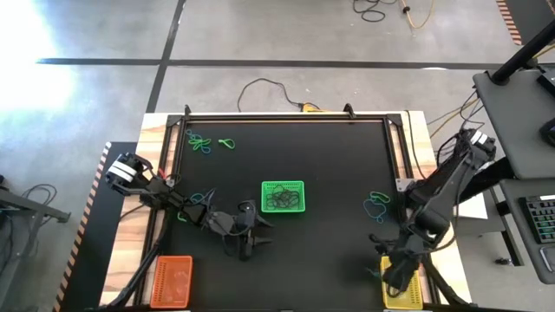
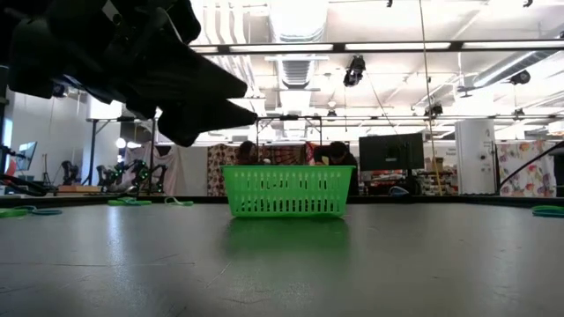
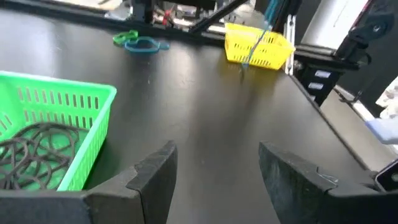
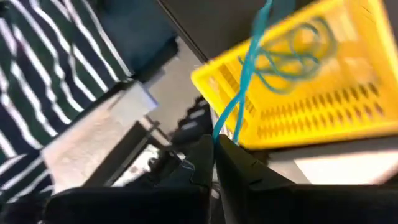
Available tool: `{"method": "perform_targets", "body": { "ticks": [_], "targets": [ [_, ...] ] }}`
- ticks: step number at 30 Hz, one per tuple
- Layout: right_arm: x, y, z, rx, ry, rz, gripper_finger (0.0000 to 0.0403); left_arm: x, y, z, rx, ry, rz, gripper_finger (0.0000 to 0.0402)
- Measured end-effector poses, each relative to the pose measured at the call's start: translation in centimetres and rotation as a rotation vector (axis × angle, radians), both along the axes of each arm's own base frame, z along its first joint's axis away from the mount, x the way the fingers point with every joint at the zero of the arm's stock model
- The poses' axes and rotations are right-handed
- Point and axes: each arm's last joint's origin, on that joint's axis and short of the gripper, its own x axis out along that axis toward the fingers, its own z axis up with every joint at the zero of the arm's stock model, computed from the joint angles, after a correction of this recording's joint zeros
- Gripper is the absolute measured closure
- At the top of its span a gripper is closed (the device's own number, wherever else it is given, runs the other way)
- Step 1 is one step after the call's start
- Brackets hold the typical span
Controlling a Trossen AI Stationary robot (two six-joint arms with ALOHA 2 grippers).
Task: Sort rubber bands into baskets
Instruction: Put the blue rubber band into the yellow basket
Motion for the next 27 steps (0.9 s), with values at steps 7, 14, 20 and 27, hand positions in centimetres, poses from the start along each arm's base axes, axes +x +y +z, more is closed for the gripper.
{"method": "perform_targets", "body": {
  "ticks": [7,14,20,27],
  "targets": [
    [-1.3,-1.4,4.7,-0.141,0.119,-0.006,0.0394,0.0,0.0,0.0,0.014,-0.002,-0.004,0.0193],
    [-1.3,-1.4,4.6,-0.166,0.125,-0.040,0.0394,0.0,0.0,0.0,0.016,-0.002,-0.005,0.0193],
    [0.0,0.5,1.5,-0.095,0.038,0.031,0.0394,0.0,0.0,-0.1,0.019,0.007,-0.005,0.0193],
    [0.0,1.1,-2.6,-0.134,0.134,0.134,0.0394,0.0,0.0,-0.1,0.010,0.007,-0.004,0.0193]
  ]
}}
